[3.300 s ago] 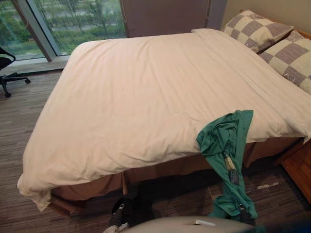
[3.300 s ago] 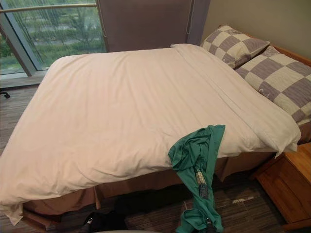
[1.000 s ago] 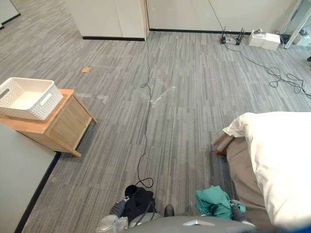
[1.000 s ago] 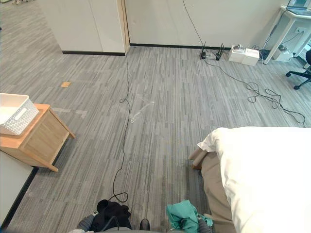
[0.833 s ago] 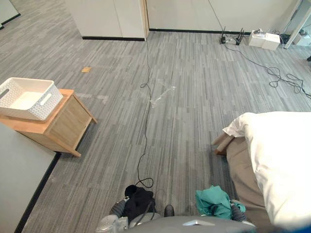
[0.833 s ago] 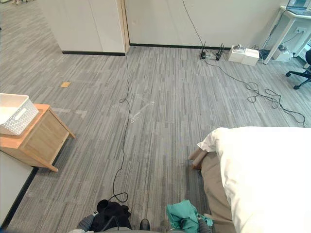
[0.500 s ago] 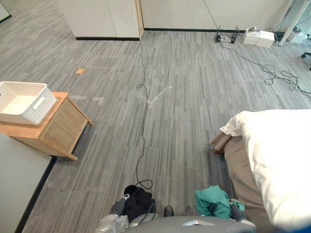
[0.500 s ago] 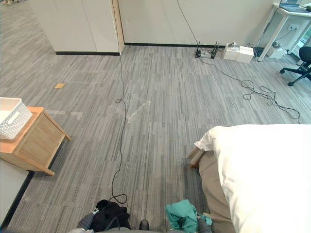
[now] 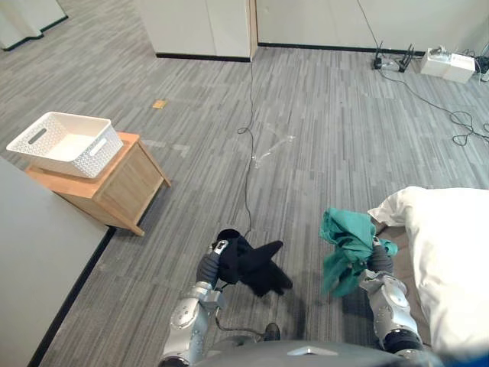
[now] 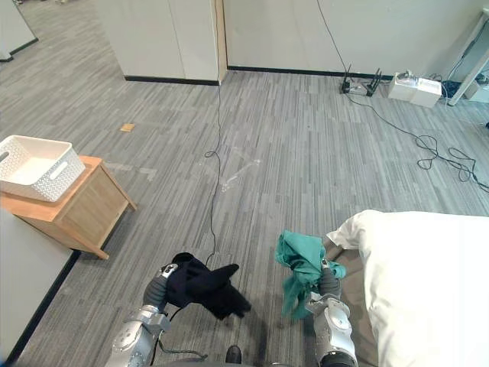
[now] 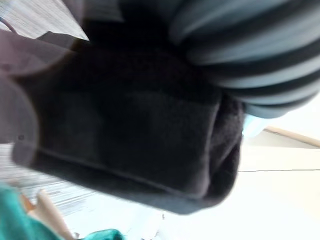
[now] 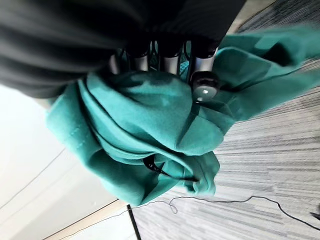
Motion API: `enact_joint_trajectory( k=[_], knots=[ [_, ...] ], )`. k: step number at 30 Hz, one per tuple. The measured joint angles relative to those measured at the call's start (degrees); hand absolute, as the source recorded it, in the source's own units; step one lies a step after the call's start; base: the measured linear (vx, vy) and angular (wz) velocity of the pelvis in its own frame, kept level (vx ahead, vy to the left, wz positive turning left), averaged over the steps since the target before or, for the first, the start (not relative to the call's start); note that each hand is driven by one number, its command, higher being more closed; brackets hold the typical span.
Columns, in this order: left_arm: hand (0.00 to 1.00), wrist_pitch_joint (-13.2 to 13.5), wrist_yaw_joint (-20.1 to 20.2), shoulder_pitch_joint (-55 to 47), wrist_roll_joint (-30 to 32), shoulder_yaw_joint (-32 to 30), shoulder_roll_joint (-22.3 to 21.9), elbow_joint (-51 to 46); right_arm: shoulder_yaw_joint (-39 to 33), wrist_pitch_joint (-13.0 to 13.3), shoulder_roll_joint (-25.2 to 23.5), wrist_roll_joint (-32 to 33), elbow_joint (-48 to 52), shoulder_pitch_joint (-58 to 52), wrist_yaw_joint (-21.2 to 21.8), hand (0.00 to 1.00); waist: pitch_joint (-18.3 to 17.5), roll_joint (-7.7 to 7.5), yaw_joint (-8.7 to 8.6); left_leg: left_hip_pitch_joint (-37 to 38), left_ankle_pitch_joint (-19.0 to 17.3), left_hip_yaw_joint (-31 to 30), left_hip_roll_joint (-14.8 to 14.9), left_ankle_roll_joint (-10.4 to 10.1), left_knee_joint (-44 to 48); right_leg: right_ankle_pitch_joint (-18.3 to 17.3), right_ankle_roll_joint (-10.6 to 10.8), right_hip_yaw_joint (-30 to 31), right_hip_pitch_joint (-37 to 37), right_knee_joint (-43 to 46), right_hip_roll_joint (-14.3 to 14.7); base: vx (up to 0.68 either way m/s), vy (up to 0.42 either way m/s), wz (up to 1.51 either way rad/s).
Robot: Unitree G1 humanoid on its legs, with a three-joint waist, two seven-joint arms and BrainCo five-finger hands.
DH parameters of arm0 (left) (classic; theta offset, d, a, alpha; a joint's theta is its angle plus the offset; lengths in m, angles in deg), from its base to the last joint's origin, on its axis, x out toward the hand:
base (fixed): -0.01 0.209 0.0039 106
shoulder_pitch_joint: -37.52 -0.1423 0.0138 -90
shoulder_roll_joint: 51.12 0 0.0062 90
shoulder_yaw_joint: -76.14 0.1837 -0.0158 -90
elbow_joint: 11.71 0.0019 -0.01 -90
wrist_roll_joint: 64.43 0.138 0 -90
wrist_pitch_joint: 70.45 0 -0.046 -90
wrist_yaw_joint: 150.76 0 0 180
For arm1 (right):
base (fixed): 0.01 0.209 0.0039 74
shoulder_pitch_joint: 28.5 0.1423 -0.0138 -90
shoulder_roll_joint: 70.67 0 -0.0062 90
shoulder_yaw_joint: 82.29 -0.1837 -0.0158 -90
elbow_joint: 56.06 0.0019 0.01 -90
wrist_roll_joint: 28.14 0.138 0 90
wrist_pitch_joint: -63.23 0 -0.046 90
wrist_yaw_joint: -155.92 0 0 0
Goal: Tidy the bed and pick cloth on bed and put in laundry
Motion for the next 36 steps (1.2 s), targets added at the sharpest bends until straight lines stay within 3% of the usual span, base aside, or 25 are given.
enact_joint_trajectory(
  k=[1, 2, 3, 5, 7, 8, 11, 13, 14, 19, 20, 22, 23, 24, 25, 26, 27, 28, 30, 31, 32, 33, 34, 35, 36],
  knots=[
    [1.00, 0.3, 0.0, -1.1, 0.0, -0.2, -0.4, -2.8, 0.6, 0.1, -0.4, 0.0, 2.5, -1.6, -0.1, 1.00, -0.8, 0.48, 0.41, -3.5, -2.6, 1.7, 0.4, 0.3, 3.5, -0.3, -0.4, 1.2, -2.0, 0.0, 0.5, -0.11, -0.100, -0.21],
    [1.00, 1.2, 0.2, -1.8, 0.0, -0.8, -1.1, -6.0, 1.2, 0.1, -0.7, 0.0, 6.0, -3.6, -0.3, 1.00, 0.0, 1.11, 0.85, -9.4, -8.2, 6.3, 2.5, -2.9, 14.5, -0.6, -2.2, 3.2, -2.3, -0.9, 1.9, -0.08, -0.082, -0.16],
    [1.00, 1.4, 0.4, -1.9, -0.1, -1.2, -1.3, -7.0, 1.7, 0.1, -0.6, -0.1, 6.9, -4.1, -0.3, 1.00, 0.7, 1.40, 0.93, -10.7, -9.0, 7.3, 3.2, -3.3, 18.7, -0.2, -3.0, 4.0, -1.9, -1.2, 1.9, -0.08, -0.093, -0.07],
    [1.00, 1.6, 2.0, -3.9, -0.8, -3.6, -2.4, -10.0, 3.0, -0.7, -0.7, -1.1, 9.8, -6.9, -0.5, 1.00, 2.8, 1.27, 1.03, -17.6, -9.1, 13.2, 7.1, -5.5, 39.2, -1.2, -2.6, 4.1, 0.3, 1.6, 2.6, -0.07, -0.081, -0.06],
    [1.00, 1.6, 3.9, -5.8, -1.7, -4.7, -2.9, -11.0, 3.0, -0.8, -0.6, -1.2, 13.2, -8.4, -0.4, 1.00, 2.9, 1.30, 1.11, -17.8, -8.9, 13.3, 7.5, -6.1, 42.4, -3.7, -3.2, 4.6, 0.6, 4.5, 2.2, -0.03, -0.055, -0.12],
    [1.00, 1.6, 4.3, -6.2, -2.1, -4.9, -3.2, -11.2, 2.7, -0.7, -0.6, -1.2, 14.7, -8.6, 0.0, 1.00, 3.1, 0.91, 1.19, -18.2, -9.0, 13.3, 7.7, -7.6, 43.6, -4.6, -3.6, 5.8, 0.5, 5.5, 1.9, 0.00, -0.041, -0.19],
    [1.00, 1.5, 4.4, -6.2, -2.1, -6.0, -3.6, -11.9, 2.6, -0.7, -0.8, -1.2, 15.2, -8.5, 0.9, 1.00, 3.0, 1.33, 2.13, -18.2, -13.1, 13.2, 8.5, -7.5, 36.2, -5.1, -3.7, 6.7, 0.4, 5.5, 1.5, 0.03, 0.011, -0.21],
    [1.00, 0.7, 4.4, -6.2, -2.2, -6.5, -3.7, -11.9, 2.6, -0.7, -1.1, -1.3, 15.2, -8.6, 1.3, 1.00, 3.0, 1.17, 2.48, -17.7, -11.3, 13.3, 9.0, -7.3, 27.6, -5.4, -3.3, 6.8, 1.0, 4.5, 1.0, 0.10, 0.085, -0.10],
    [1.00, -0.6, 4.9, -6.3, -2.2, -6.8, -3.8, -11.2, 2.6, -0.6, -1.2, -2.4, 14.9, -9.4, 1.6, 1.00, 2.6, 1.08, 2.62, -16.2, -4.1, 14.0, 8.9, -6.2, 19.7, -5.6, -2.5, 7.2, 2.9, 2.2, 0.4, 0.15, 0.130, -0.07],
    [1.00, -2.1, 4.2, -4.8, -1.2, -6.8, -4.5, -2.7, 3.5, 0.0, -1.7, -3.5, 10.7, -9.7, 2.5, 1.00, 1.0, -0.12, 3.34, -17.2, -7.7, 16.0, 5.7, 1.8, 22.0, -4.4, 0.9, 9.3, 2.6, 2.3, -3.1, 0.33, 0.156, -0.05],
    [1.00, -2.5, 3.7, -5.6, -0.5, -6.8, -4.8, -2.2, 3.6, 0.0, -1.7, -3.5, 10.5, -10.4, 3.3, 1.00, 0.8, -0.28, 3.53, -15.5, -9.5, 16.4, 5.3, 2.1, 21.3, -3.6, 2.2, 11.0, 1.2, 6.8, -3.7, 0.27, 0.132, -0.17],
    [1.00, -2.5, 3.7, -6.8, -0.4, -6.9, -4.8, -2.4, 3.3, 0.1, -1.7, -3.6, 10.5, -11.0, 3.9, 1.00, 0.7, -0.46, 3.54, -12.9, -11.1, 16.5, 4.9, 1.4, 19.2, -3.3, 2.7, 11.9, -2.2, 16.4, -4.0, 0.26, 0.139, -0.24],
    [1.00, -2.5, 3.7, -7.7, 0.0, -7.6, -4.6, -2.5, 3.0, 0.1, -2.1, -4.7, 10.6, -11.6, 4.7, 1.00, 0.5, -0.84, 3.33, -9.8, -12.2, 16.7, 4.5, 1.5, 17.4, -0.7, 7.0, 12.8, -8.2, 30.8, -5.0, 0.29, 0.142, -0.16],
    [1.00, -2.5, 3.8, -7.9, 0.0, -7.8, -4.4, -2.6, 3.0, 0.1, -2.3, -4.9, 10.8, -11.8, 4.9, 1.00, 0.5, -1.16, 3.11, -8.8, -12.6, 16.6, 4.3, 1.6, 17.1, 1.2, 8.8, 13.2, -10.2, 35.5, -5.5, 0.33, 0.111, -0.04],
    [1.00, -2.6, 3.8, -8.5, 0.0, -8.0, -4.1, -2.8, 3.1, 0.2, -3.1, -5.2, 11.0, -12.4, 5.4, 1.00, 0.2, -2.11, 2.72, -6.5, -13.8, 16.4, 3.7, 1.6, 16.4, 4.5, 10.4, 13.8, -15.9, 48.1, -7.0, 0.43, 0.084, 0.00],
    [1.00, -2.9, 3.8, -8.8, 0.1, -7.7, -3.4, -2.8, 4.0, 0.2, -3.2, -5.2, 11.1, -13.4, 5.6, 1.00, 0.0, -2.33, 2.54, -2.8, -15.0, 16.1, 3.5, 1.3, 14.9, 3.4, 7.9, 12.2, -20.3, 57.6, -8.2, 0.43, 0.075, -0.03],
    [1.00, -2.9, 3.7, -8.8, 0.1, -7.7, -3.3, -2.8, 4.2, 0.2, -3.2, -5.2, 11.1, -13.7, 5.7, 1.00, 0.0, -2.06, 2.53, -1.7, -15.2, 15.9, 3.5, 1.3, 14.3, 2.6, 6.5, 11.3, -21.6, 59.1, -8.5, 0.41, 0.053, 0.01],
    [1.00, -2.9, 3.4, -8.6, 0.5, -7.7, -3.1, -3.3, 5.1, 0.2, -3.2, -5.2, 11.7, -14.3, 5.8, 1.00, -0.2, -1.83, 2.13, 0.2, -15.4, 15.0, 3.8, 1.7, 13.5, 0.5, 3.7, 8.9, -24.7, 60.0, -8.4, 0.37, -0.002, 0.38],
    [1.00, -3.0, 2.7, -7.8, 0.5, -7.5, -2.6, -4.6, 6.6, 0.2, -3.4, -5.1, 13.9, -15.1, 5.8, 1.00, -0.3, -2.25, 0.36, 1.9, -16.2, 12.6, 4.5, 2.1, 13.3, -2.4, 1.9, 6.3, -28.9, 55.6, -7.0, 0.38, -0.058, 0.67],
    [1.00, -3.1, 2.3, -6.8, 0.5, -7.1, -2.4, -4.7, 6.6, 0.2, -3.5, -5.1, 15.1, -15.2, 5.5, 1.00, 0.2, -1.60, -0.50, 2.8, -16.9, 10.4, 5.8, 2.2, 13.5, -4.1, 0.5, 5.0, -30.9, 50.0, -4.8, 0.44, -0.144, 0.91],
    [1.00, -3.5, 2.3, -5.8, 0.5, -6.8, -2.4, -4.7, 6.6, 0.2, -3.6, -4.9, 16.0, -15.6, 5.0, 1.00, 1.0, -0.45, -0.91, 4.8, -17.4, 8.0, 7.7, 1.9, 13.8, -4.4, 0.3, 3.6, -32.0, 41.5, -2.5, 0.54, -0.181, 0.88],
    [1.00, -3.5, 2.3, -5.7, 0.5, -6.7, -2.5, -4.7, 6.6, 0.2, -3.6, -4.9, 16.2, -15.8, 4.8, 1.00, 1.2, -0.25, -0.91, 5.3, -17.5, 7.6, 8.1, 1.8, 14.0, -4.2, 0.3, 3.3, -32.0, 38.9, -2.1, 0.47, -0.179, 0.97],
    [1.00, -4.0, 2.5, -5.7, 0.6, -6.6, -2.5, -5.1, 6.9, 0.2, -3.9, -4.8, 18.2, -17.5, 3.9, 1.00, 1.3, -0.01, -0.81, 7.3, -18.2, 6.1, 9.3, 0.6, 15.2, -1.2, 0.2, 2.5, -31.9, 27.5, -1.9, 0.50, -0.205, 0.87],
    [1.00, -3.9, 2.8, -6.3, 0.7, -6.6, -2.6, -5.4, 7.3, 0.3, -4.0, -4.5, 20.2, -18.7, 3.5, 1.00, 1.2, -0.01, -0.69, 8.9, -20.3, 5.5, 10.3, -1.8, 16.6, 4.0, 0.3, 2.7, -31.4, 17.4, -2.0, 0.51, -0.227, 0.88],
    [1.00, -3.9, 3.1, -6.8, 0.7, -6.7, -2.5, -5.8, 7.6, 0.5, -4.1, -4.4, 21.1, -19.1, 3.3, 1.00, 1.0, -0.24, -0.61, 9.5, -21.5, 5.4, 10.5, -2.5, 17.3, 6.0, 0.6, 2.8, -31.3, 13.5, -2.3, 0.54, -0.281, 0.61]
  ],
)
